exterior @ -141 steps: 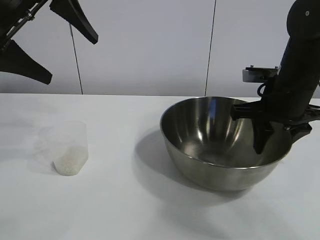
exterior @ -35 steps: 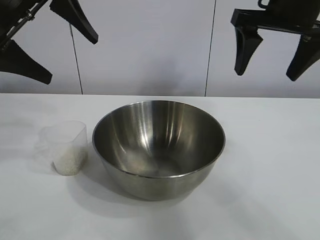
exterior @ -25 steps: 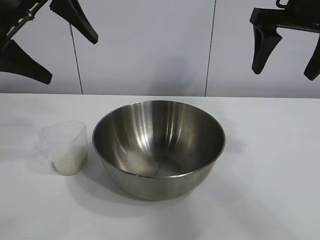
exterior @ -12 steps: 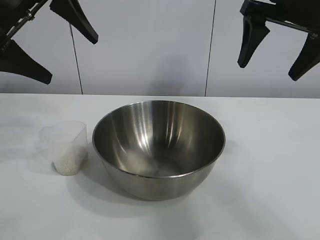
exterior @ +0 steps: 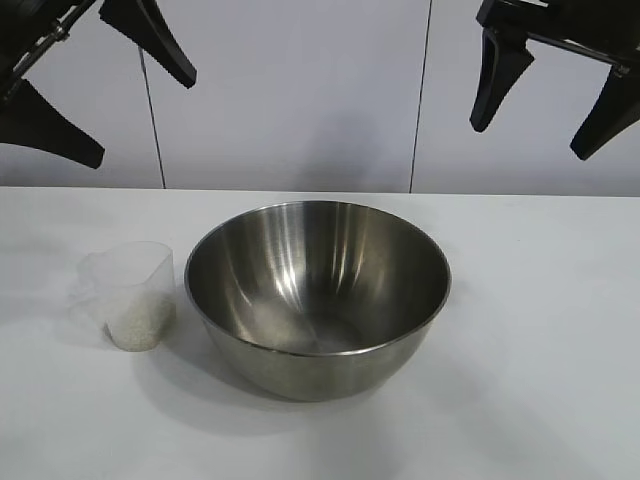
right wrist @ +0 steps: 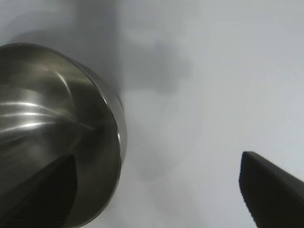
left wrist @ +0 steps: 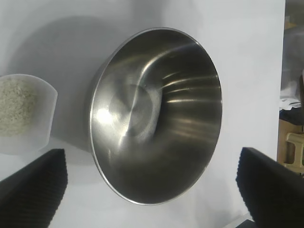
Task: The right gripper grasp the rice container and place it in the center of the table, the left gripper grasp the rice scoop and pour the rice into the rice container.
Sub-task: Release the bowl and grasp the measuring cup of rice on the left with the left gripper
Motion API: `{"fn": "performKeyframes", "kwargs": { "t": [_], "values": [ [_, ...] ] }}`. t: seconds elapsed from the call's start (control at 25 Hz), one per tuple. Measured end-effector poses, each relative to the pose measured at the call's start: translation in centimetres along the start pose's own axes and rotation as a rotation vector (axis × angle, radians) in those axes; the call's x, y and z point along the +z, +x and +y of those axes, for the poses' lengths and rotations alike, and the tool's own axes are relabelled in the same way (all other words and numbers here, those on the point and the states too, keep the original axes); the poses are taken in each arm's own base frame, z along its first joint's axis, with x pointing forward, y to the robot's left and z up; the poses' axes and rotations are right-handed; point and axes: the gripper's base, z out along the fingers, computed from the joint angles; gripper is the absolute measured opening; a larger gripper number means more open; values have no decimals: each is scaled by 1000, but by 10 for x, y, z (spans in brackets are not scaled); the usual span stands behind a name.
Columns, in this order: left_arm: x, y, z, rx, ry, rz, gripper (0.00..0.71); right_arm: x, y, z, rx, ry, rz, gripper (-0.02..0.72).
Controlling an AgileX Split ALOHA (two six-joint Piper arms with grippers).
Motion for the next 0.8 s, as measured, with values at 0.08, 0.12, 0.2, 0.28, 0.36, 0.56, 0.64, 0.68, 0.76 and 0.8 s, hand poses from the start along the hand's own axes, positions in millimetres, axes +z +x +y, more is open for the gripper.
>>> {"fn": "performKeyframes", "kwargs": {
  "t": [0.08, 0.12, 0.2, 0.28, 0.36, 0.56, 0.64, 0.68, 0.76, 0.8],
  "values": [
    [0, -1, 0, 0, -1, -7, 694, 0, 0, 1, 4, -8, -1, 643],
    [0, -2, 0, 0, -3, -20, 694, 0, 0, 1, 5, -13, -3, 643],
    [0, -4, 1, 0, -6, -41, 694, 0, -1, 1, 7, -15, -8, 643],
    [0, -5, 1, 0, -8, -53, 694, 0, -1, 1, 7, -15, -8, 643],
    [0, -5, 1, 0, -8, -55, 694, 0, -1, 1, 7, -15, -8, 643],
    [0, -7, 1, -1, -11, -77, 694, 0, -1, 1, 7, -16, -8, 643],
    [-1, -9, 2, -2, -14, -99, 694, 0, -1, 1, 7, -16, -8, 643],
    [-1, -9, 2, -4, -15, -101, 694, 0, -1, 2, 7, -17, -8, 643],
    [-3, -9, 5, -8, -17, -82, 694, 0, -1, 2, 8, -17, -8, 643],
    [-4, -8, 8, -2, -26, -69, 694, 0, -1, 2, 8, -17, -8, 643]
  ]
}}
